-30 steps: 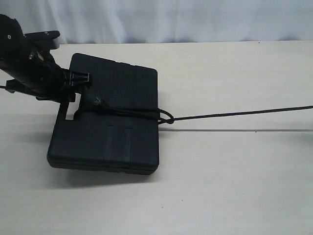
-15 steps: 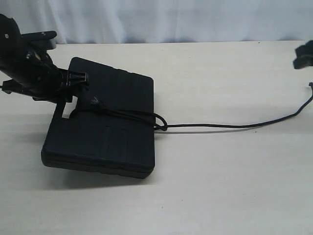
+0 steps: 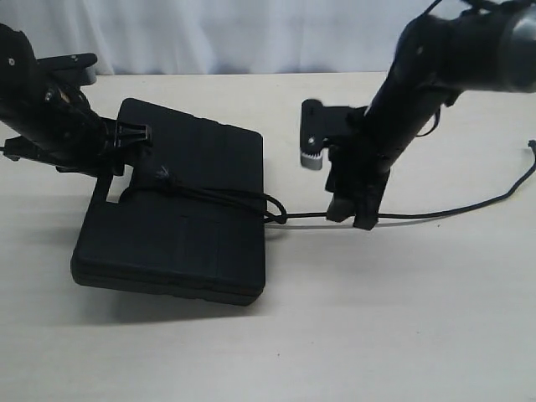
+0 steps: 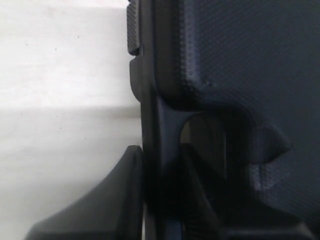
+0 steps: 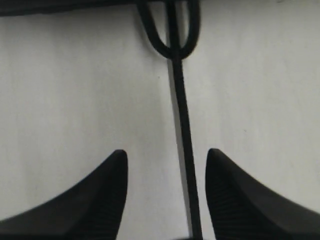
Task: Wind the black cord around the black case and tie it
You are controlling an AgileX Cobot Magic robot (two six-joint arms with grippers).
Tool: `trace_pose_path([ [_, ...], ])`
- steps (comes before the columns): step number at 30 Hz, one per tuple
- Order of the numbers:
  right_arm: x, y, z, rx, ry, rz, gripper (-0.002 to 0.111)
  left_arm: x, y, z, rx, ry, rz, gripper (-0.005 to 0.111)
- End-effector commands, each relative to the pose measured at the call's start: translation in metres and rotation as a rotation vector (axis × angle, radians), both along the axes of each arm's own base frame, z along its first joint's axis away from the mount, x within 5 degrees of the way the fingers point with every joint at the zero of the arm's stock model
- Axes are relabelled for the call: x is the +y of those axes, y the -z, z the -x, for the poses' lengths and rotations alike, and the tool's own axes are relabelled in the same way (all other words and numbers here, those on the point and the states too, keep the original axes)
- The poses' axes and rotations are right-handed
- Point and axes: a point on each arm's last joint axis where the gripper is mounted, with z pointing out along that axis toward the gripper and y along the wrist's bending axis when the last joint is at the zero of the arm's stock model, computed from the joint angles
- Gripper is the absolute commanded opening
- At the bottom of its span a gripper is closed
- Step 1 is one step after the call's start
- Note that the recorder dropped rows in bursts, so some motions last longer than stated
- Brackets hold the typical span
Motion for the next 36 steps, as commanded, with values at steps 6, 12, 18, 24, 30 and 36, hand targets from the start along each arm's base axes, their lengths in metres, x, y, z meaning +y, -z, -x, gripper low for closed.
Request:
trace_pose_path([
  [6, 0.027, 0.044, -0.010, -0.077, -0.026, 0.028, 0.046, 0.000, -0.009, -0.003, -0.046, -0.012, 0.015, 0.000],
  [12, 0.026, 0.062, -0.014, -0.073, 0.001, 0.049, 0.036, 0.000, -0.009, -0.003, -0.043, -0.012, 0.015, 0.000],
  [18, 0.027, 0.051, -0.013, -0.072, 0.037, 0.017, 0.004, 0.000, -0.009, -0.003, -0.043, -0.012, 0.015, 0.000],
  [24, 0.001, 0.025, -0.016, -0.063, 0.121, 0.009, 0.004, 0.004, -0.007, -0.003, -0.049, 0.032, -0.049, 0.000],
  [30, -0.051, 0.010, -0.024, 0.016, 0.372, -0.070, 0.004, 0.004, 0.009, -0.007, -0.008, 0.030, -0.055, 0.000],
  [36, -0.096, 0.019, -0.022, 0.085, 0.590, -0.096, 0.004, 0.003, 0.043, -0.013, 0.061, 0.026, -0.059, 0.000],
])
